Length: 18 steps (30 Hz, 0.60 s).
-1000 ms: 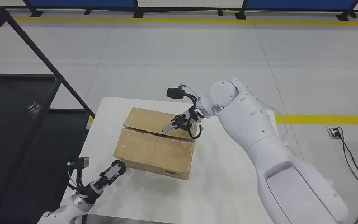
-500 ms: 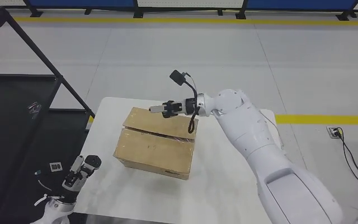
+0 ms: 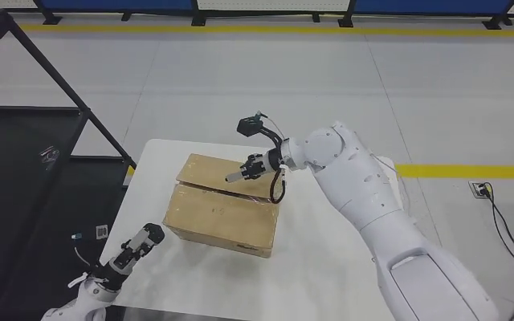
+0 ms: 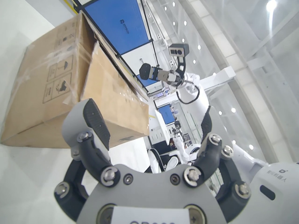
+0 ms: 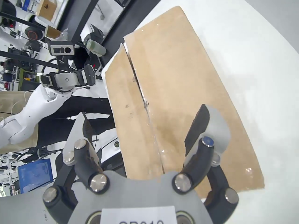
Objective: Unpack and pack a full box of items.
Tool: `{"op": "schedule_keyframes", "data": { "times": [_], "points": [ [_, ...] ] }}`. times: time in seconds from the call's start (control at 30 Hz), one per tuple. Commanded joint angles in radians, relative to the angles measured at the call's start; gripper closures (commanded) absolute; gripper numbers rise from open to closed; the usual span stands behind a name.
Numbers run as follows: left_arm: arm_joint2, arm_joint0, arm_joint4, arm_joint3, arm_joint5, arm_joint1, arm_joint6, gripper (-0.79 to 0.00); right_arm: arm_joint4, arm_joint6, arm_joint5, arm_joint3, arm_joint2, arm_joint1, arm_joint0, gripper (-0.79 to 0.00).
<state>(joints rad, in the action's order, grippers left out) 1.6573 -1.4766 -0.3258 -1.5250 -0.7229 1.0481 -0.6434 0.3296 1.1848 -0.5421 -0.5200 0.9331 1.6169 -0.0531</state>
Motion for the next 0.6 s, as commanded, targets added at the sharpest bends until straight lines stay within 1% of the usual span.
{"op": "schedule_keyframes", "data": {
  "times": [0.0,0.07,0.17,0.33,0.4,0.53,0.57],
  "points": [
    [-0.006,-0.003,0.033,-0.006,-0.005,0.0,0.0,-0.785,-0.001,0.073,0.021,-0.004,0.003,-0.007,0.015,-0.785],
    [-0.015,-0.006,0.052,-0.011,-0.008,0.002,0.008,-0.785,0.008,0.144,0.052,-0.003,-0.001,-0.013,0.029,-0.785],
    [-0.024,-0.007,0.068,-0.012,-0.011,0.003,0.02,-0.785,0.034,0.211,0.118,-0.017,-0.029,-0.015,0.042,-0.785],
    [-0.037,-0.005,0.055,-0.011,-0.023,0.004,0.007,-0.785,0.049,0.224,0.142,-0.014,-0.059,-0.012,0.047,-0.785],
    [-0.041,-0.003,0.053,-0.012,-0.027,0.003,0.0,-0.785,0.065,0.225,0.145,-0.008,-0.08,-0.005,0.047,-0.733],
    [-0.046,-0.002,0.049,-0.017,-0.031,0.003,-0.009,-0.785,0.078,0.243,0.15,0.02,-0.113,0.009,0.062,-0.545],
    [-0.047,-0.002,0.045,-0.017,-0.033,0.003,-0.012,-0.785,0.077,0.246,0.153,0.025,-0.123,0.013,0.063,-0.545]
  ]
}}
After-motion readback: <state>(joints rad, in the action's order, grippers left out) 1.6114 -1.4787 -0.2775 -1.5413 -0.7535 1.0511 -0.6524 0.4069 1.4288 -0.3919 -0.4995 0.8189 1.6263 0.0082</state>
